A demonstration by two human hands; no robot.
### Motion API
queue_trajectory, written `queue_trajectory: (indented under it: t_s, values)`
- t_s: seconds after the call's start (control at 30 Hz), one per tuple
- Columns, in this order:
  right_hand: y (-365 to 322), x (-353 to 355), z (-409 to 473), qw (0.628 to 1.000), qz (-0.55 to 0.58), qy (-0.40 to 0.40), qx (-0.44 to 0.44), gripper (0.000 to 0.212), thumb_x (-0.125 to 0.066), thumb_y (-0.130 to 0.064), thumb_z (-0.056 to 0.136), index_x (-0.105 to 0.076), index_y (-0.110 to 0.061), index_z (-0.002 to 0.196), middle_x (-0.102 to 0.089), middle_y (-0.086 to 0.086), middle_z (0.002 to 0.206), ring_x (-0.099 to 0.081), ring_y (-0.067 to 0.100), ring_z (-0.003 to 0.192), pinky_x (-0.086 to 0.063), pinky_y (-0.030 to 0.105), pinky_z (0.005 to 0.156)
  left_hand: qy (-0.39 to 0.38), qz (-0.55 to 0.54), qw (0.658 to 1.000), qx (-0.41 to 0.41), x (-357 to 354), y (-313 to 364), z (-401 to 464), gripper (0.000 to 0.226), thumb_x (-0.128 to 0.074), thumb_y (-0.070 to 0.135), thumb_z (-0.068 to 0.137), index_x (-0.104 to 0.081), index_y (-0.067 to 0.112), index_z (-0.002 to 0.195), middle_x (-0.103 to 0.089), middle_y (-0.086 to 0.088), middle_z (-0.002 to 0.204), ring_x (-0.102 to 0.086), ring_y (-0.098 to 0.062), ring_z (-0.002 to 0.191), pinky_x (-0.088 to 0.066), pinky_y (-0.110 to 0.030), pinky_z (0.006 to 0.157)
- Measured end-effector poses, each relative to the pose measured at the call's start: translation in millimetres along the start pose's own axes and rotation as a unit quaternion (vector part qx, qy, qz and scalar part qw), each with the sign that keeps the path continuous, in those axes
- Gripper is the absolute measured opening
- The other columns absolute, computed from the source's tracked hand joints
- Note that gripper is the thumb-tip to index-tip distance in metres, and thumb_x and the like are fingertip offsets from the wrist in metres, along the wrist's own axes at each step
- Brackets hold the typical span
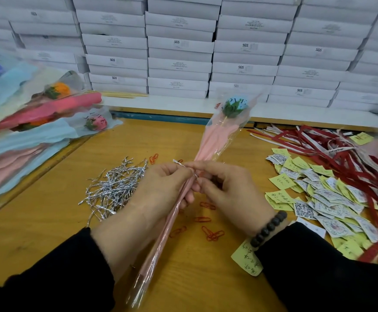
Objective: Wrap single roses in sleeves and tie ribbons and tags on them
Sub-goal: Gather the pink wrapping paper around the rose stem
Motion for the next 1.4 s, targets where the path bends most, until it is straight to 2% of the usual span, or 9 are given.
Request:
queue_trajectory:
  t_s: [0.37, 0.5, 0.7, 0.9, 1.03, 1.1, 1.17, 1.27, 1.4]
  values:
    - [3.0, -2.0, 1.2, 0.999, 0.013, -0.019, -0.022, 0.039, -0.057, -0.005, 0.088, -0.064, -0.029, 0.117, -0.055, -0.034, 0.063, -0.055, -0.012, 0.064, -0.043, 0.016, 0.07, 0.007, -0.003, 1.0, -0.002, 1.3, -5.2, 2.9, 0.032, -0.049, 0.008, 0.089, -0.061, 0.003, 0.06, -0.051, -0.013, 0.048, -0.039, -0.014, 0.036, -0.029, -0.016, 0.033]
    - [1.4, 0.5, 1.8, 0.999, 0.023, -0.003, -0.025, 0.039, -0.057, -0.004, 0.087, -0.057, -0.036, 0.11, -0.06, -0.01, 0.067, -0.056, 0.002, 0.06, -0.049, 0.027, 0.065, 0.014, -0.014, 1.0, -0.003, 2.6, -5.9, 3.9, 0.039, -0.049, 0.007, 0.087, -0.063, 0.01, 0.051, -0.053, -0.017, 0.054, -0.039, -0.015, 0.038, -0.029, -0.017, 0.034]
    - [9.3, -2.3, -1.3, 0.971, 0.17, 0.079, -0.151, 0.031, -0.061, -0.002, 0.086, -0.04, -0.024, 0.083, -0.059, 0.003, 0.066, -0.056, 0.009, 0.046, -0.047, 0.025, 0.048, 0.03, -0.033, 0.999, 0.005, 3.7, -6.3, 3.3, 0.031, -0.051, 0.004, 0.084, -0.062, 0.004, 0.056, -0.05, -0.006, 0.04, -0.037, -0.011, 0.031, -0.028, -0.013, 0.032]
    - [14.6, -12.3, -3.9, 0.913, 0.325, 0.032, -0.246, 0.012, -0.061, 0.001, 0.085, -0.053, -0.008, 0.084, -0.061, -0.001, 0.052, -0.053, 0.008, 0.039, -0.042, 0.016, 0.04, 0.044, -0.04, 0.998, 0.002, 4.7, -9.5, 2.6, 0.029, -0.051, 0.001, 0.085, -0.062, 0.002, 0.058, -0.049, -0.008, 0.042, -0.039, -0.011, 0.033, -0.029, -0.014, 0.032]
    - [11.3, -9.1, -3.0, 0.925, 0.317, 0.02, -0.21, 0.016, -0.059, 0.002, 0.086, -0.059, -0.01, 0.076, -0.061, -0.003, 0.051, -0.05, 0.004, 0.04, -0.041, 0.014, 0.041, 0.046, -0.056, 0.997, 0.011, 3.0, -9.7, 2.3, 0.027, -0.049, 0.001, 0.086, -0.061, 0.003, 0.062, -0.05, -0.005, 0.04, -0.037, -0.009, 0.029, -0.028, -0.013, 0.031]
    - [8.5, -7.5, -1.9, 0.936, 0.297, 0.022, -0.187, 0.019, -0.058, 0.003, 0.086, -0.059, -0.012, 0.075, -0.06, -0.005, 0.05, -0.05, 0.002, 0.04, -0.041, 0.013, 0.042, 0.054, -0.082, 0.995, 0.016, 2.9, -8.5, 3.4, 0.011, -0.049, -0.002, 0.087, -0.055, 0.004, 0.08, -0.056, -0.007, 0.044, -0.04, -0.01, 0.03, -0.028, -0.013, 0.03]
    - [6.4, -7.4, -1.7, 0.942, 0.286, 0.021, -0.174, 0.021, -0.057, 0.005, 0.086, -0.058, -0.012, 0.074, -0.06, -0.006, 0.05, -0.049, 0.001, 0.04, -0.042, 0.012, 0.042, 0.069, -0.105, 0.992, 0.024, 5.3, -8.8, 4.2, 0.016, -0.051, -0.003, 0.086, -0.045, 0.01, 0.093, -0.061, -0.009, 0.05, -0.043, -0.012, 0.032, -0.028, -0.014, 0.031]
    - [4.6, -6.9, -1.4, 0.947, 0.276, 0.022, -0.162, 0.023, -0.057, 0.006, 0.086, -0.058, -0.013, 0.074, -0.06, -0.004, 0.055, -0.049, 0.001, 0.041, -0.042, 0.012, 0.043, 0.071, -0.105, 0.992, 0.017, 8.1, -7.7, 4.4, 0.025, -0.053, -0.004, 0.085, -0.041, 0.015, 0.096, -0.062, -0.011, 0.055, -0.044, -0.014, 0.035, -0.029, -0.016, 0.032]
    - [2.9, -6.1, -1.6, 0.955, 0.255, 0.03, -0.149, 0.021, -0.057, 0.005, 0.086, -0.059, -0.014, 0.077, -0.058, 0.007, 0.066, -0.049, 0.002, 0.043, -0.044, 0.013, 0.046, 0.051, -0.102, 0.993, 0.015, 5.4, -5.9, 2.8, 0.011, -0.051, -0.005, 0.087, -0.051, 0.005, 0.093, -0.062, -0.01, 0.053, -0.046, -0.011, 0.034, -0.032, -0.015, 0.031]
Point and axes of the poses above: each hand's wrist, its own z-axis towards the middle knuckle, its own x-axis out of the back of the hand, y = z × x, the point moved 5 cm from there along z, towards the middle knuckle
